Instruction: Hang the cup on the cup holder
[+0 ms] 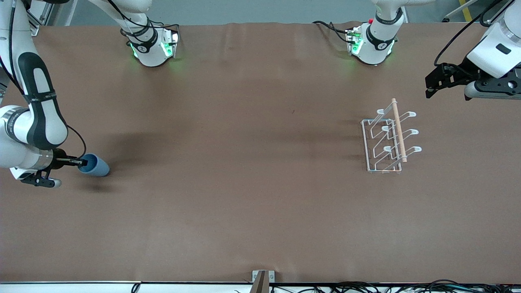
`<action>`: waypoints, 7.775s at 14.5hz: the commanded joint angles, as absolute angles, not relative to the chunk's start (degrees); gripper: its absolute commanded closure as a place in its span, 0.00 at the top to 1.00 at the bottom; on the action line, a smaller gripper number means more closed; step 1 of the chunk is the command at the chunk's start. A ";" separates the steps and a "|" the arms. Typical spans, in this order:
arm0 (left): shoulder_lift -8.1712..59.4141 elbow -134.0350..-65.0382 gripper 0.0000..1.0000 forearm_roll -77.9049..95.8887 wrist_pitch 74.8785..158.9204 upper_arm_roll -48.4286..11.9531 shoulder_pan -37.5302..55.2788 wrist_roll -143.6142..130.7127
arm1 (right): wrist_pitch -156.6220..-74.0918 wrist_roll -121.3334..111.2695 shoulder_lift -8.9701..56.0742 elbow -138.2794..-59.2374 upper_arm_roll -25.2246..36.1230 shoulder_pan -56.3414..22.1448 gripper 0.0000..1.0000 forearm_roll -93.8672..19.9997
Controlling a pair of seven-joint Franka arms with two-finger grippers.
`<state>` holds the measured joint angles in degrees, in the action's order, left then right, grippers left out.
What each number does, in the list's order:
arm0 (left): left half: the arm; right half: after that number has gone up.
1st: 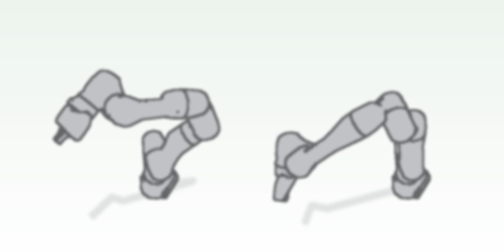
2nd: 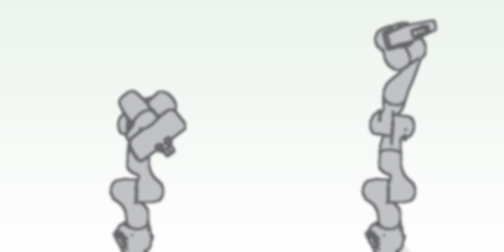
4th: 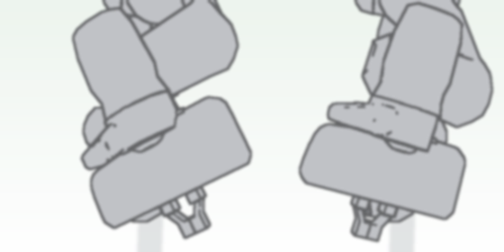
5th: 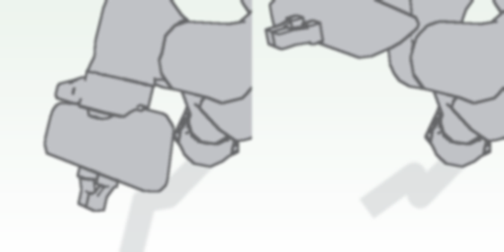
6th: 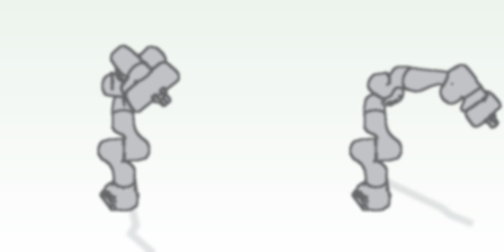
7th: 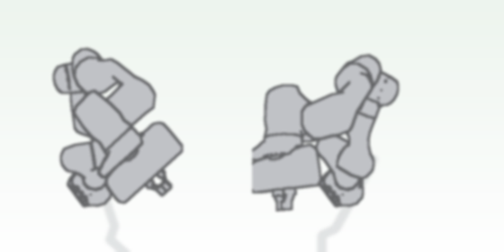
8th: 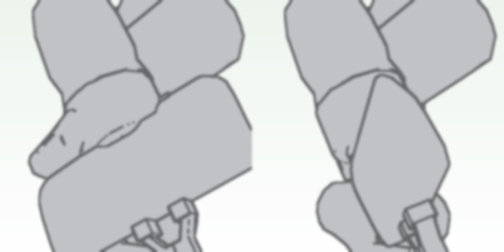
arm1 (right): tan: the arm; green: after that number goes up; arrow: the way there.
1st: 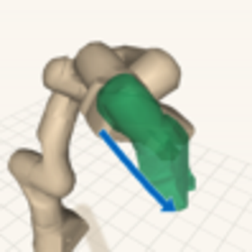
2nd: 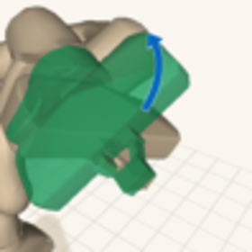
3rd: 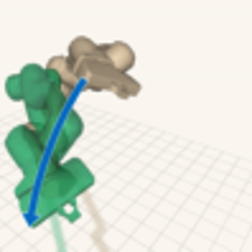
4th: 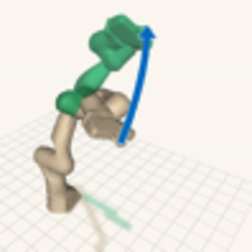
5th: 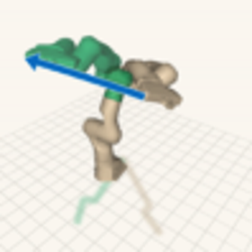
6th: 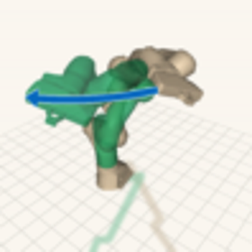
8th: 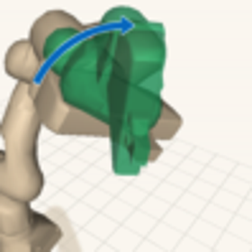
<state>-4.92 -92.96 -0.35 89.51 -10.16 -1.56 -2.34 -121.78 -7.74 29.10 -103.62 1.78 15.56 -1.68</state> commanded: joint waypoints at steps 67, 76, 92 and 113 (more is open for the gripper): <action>38.50 -71.10 0.44 -18.02 133.07 -20.83 36.83 12.66 | -87.54 -17.49 32.52 -99.76 -14.59 2.29 0.13 -73.83; 30.95 -71.19 0.32 -23.00 104.37 -20.65 33.05 13.01 | -87.80 -16.88 31.73 -99.76 -13.45 2.55 1.00 -71.12; 26.45 -90.95 0.30 -62.65 70.05 -20.65 23.56 33.22 | -98.35 -16.52 11.26 -93.08 -0.18 2.81 1.00 -12.78; 34.98 -101.16 0.35 -76.03 70.05 -20.65 18.19 32.52 | -85.08 -2.55 -3.34 -90.62 4.66 0.79 1.00 0.97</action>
